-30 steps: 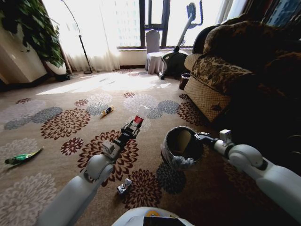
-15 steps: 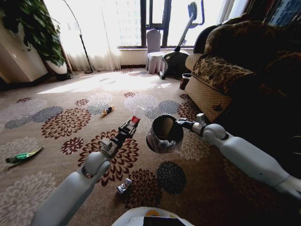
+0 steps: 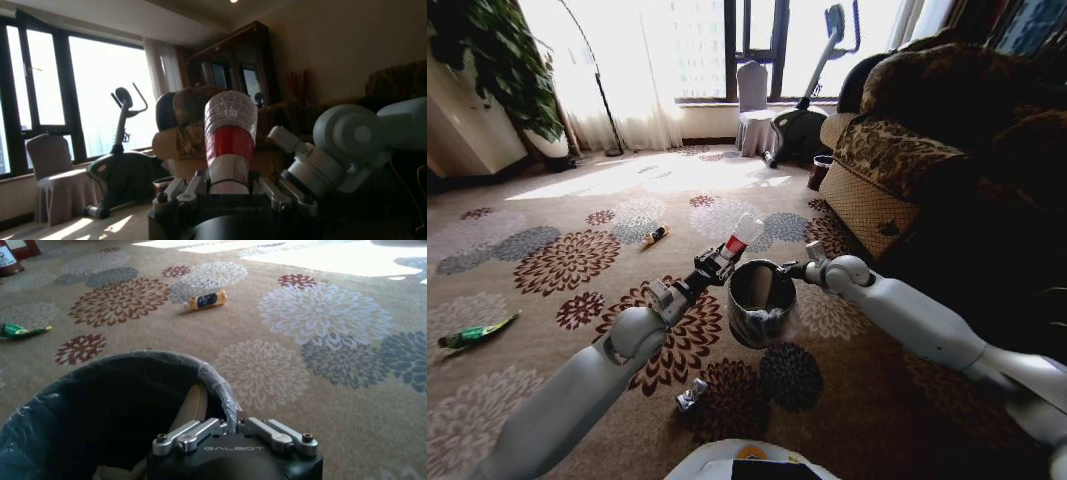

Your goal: Pick up the trash from the ground and place it into the trash bin.

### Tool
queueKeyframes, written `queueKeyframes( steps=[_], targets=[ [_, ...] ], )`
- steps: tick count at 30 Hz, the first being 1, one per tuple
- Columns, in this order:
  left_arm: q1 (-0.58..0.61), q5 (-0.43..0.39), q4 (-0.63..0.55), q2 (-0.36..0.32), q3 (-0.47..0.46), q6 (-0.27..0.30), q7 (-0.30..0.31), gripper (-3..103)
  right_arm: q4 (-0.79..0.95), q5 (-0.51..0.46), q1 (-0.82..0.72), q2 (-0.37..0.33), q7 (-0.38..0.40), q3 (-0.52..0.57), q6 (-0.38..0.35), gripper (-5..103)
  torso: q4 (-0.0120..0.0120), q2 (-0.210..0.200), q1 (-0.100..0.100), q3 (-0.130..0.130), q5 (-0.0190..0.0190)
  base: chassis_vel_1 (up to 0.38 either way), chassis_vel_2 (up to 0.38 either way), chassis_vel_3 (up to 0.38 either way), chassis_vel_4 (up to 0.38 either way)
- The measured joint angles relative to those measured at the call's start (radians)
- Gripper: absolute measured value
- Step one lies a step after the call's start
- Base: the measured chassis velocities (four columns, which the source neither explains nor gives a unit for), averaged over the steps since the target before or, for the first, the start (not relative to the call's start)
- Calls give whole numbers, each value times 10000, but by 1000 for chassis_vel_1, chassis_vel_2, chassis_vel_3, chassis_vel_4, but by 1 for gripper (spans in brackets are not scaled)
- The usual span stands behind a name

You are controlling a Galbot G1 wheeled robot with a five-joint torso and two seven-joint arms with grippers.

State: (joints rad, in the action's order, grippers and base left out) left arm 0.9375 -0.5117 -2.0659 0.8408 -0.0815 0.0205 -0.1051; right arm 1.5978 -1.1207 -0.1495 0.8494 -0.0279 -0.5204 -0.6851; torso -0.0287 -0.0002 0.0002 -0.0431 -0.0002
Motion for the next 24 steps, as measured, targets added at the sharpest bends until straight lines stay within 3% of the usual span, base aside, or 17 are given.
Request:
queueKeyframes(
  steps=[4,12,16,18,24],
  targets=[
    [-194,247,502,193,124,-295,-161,30,449,-658,143,-6,312,-60,-375,2,0,2,0,0,0,0,0,0,0],
    [-696,569,1374,482,413,-688,-302,27,1182,-1034,-19,-358,521,0,-464,2,3,2,0,0,2,0,0,0,0],
    [-816,726,1706,763,804,-786,-350,48,1455,-1097,-91,-581,509,125,-439,2,3,2,0,0,3,0,0,0,0],
    [-820,726,1758,831,893,-837,-331,48,1489,-1130,-95,-605,516,145,-426,2,3,2,0,0,2,0,0,0,0],
    [-825,785,1768,1139,1292,-924,-265,75,1602,-1286,-48,-680,596,182,-382,2,4,2,0,0,3,0,0,0,0]
  ],
)
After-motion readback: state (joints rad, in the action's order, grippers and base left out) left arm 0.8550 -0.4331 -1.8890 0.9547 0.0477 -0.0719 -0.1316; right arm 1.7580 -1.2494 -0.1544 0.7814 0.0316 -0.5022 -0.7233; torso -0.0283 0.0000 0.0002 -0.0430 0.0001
